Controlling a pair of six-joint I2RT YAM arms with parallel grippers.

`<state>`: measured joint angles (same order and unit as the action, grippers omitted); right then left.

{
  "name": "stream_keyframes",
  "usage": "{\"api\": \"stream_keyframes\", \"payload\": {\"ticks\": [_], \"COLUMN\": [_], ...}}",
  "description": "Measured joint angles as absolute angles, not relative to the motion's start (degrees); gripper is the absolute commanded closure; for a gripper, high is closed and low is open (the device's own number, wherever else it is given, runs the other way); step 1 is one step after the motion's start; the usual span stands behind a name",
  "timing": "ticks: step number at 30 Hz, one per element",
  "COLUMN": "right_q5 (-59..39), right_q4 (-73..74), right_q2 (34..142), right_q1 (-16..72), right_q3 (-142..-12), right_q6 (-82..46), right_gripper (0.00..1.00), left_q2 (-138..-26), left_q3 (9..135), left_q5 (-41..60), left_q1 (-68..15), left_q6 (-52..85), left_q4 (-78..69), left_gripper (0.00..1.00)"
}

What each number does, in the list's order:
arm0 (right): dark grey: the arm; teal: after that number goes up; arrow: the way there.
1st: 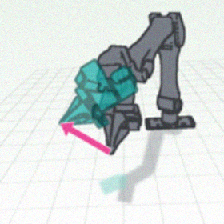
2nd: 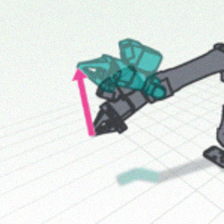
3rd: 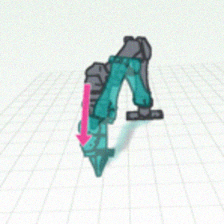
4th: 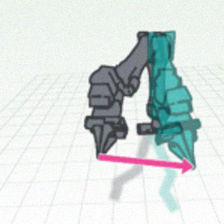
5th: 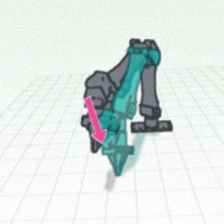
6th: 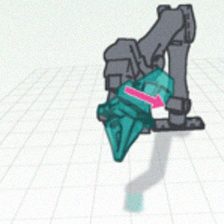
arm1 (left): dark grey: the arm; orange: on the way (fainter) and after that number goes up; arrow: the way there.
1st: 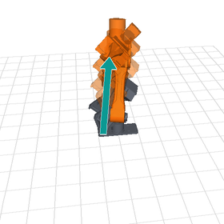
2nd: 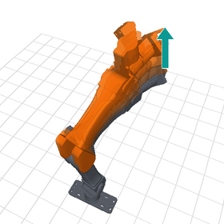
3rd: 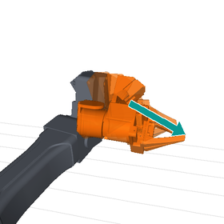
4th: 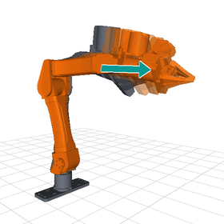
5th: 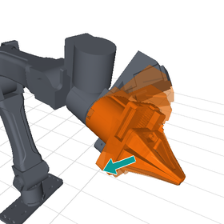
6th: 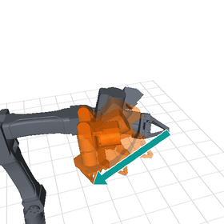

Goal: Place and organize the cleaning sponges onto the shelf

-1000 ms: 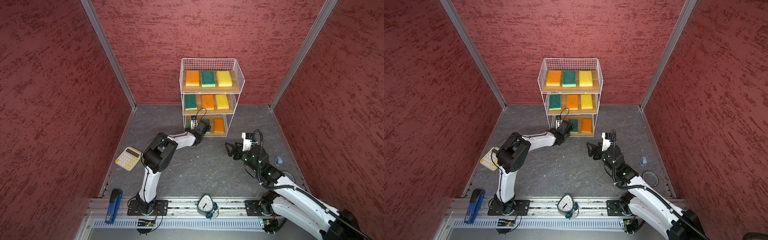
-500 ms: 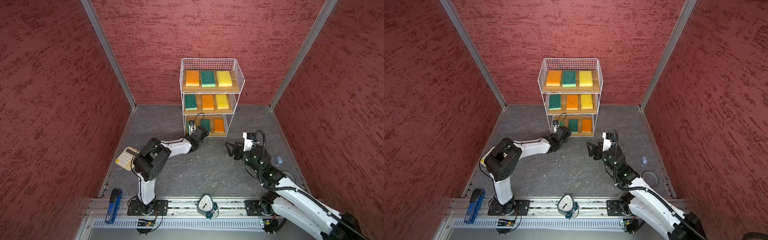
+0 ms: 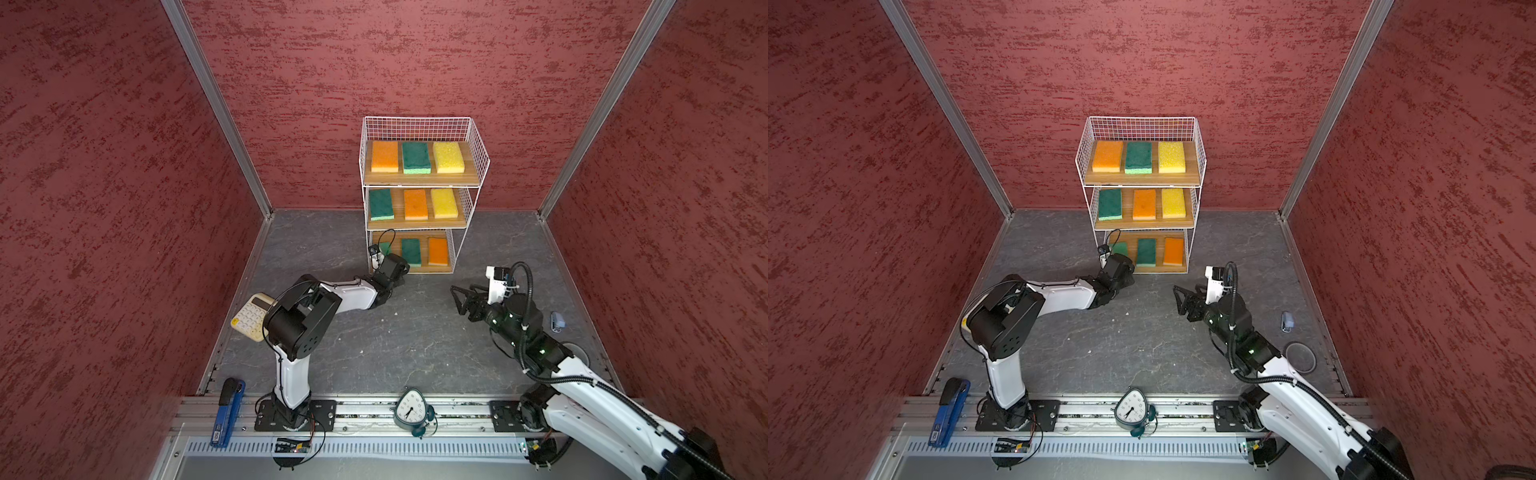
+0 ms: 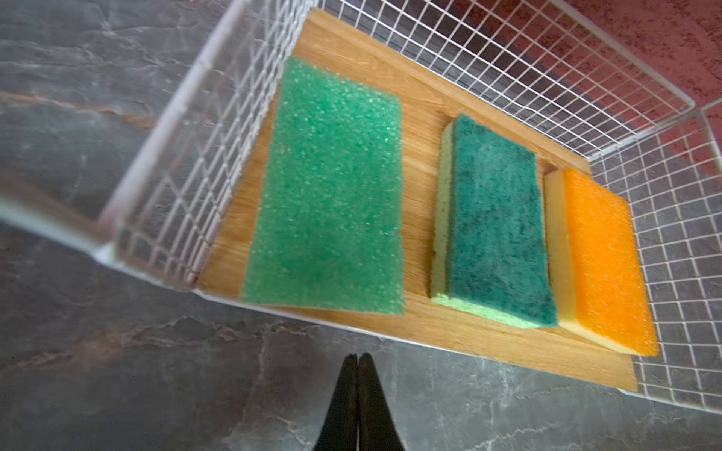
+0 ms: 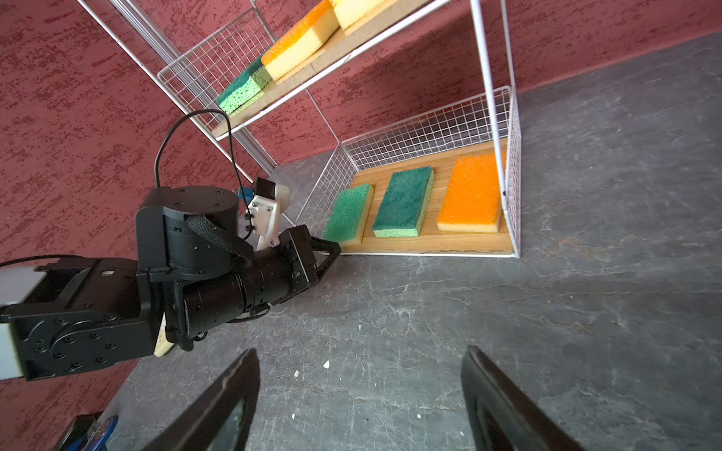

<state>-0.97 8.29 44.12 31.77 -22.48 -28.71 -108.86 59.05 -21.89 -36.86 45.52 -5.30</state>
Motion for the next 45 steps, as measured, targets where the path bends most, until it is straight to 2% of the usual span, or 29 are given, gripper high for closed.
{"api": "stream_keyframes", "payload": {"ticks": [9,30,45], "right_q5": [-0.97,-1.06,-1.10], "right_q4": [8.29,8.23,8.12], "right_q2": [43.90,41.71,40.23], "right_q1": [31.77,31.77,31.77], "right_q3": [-22.41,-21.52,-20.60], "right_q6": [-28.69,-28.71,-28.73], "right_gripper": [0.18,0.19,0.18], "left_q2": [-109.93,-117.12,-122.21], "left_q3": [52.73,42.70,45.69], "left_q5": [-21.15,-26.09,-26.52], "left_q1": [-36.67,-39.07,-38.85], "left_q6": [53.28,82.96,93.76], "left_q4": [-13.30,-48.49,-54.98], "left_gripper": [0.96,0.92,0.89]}}
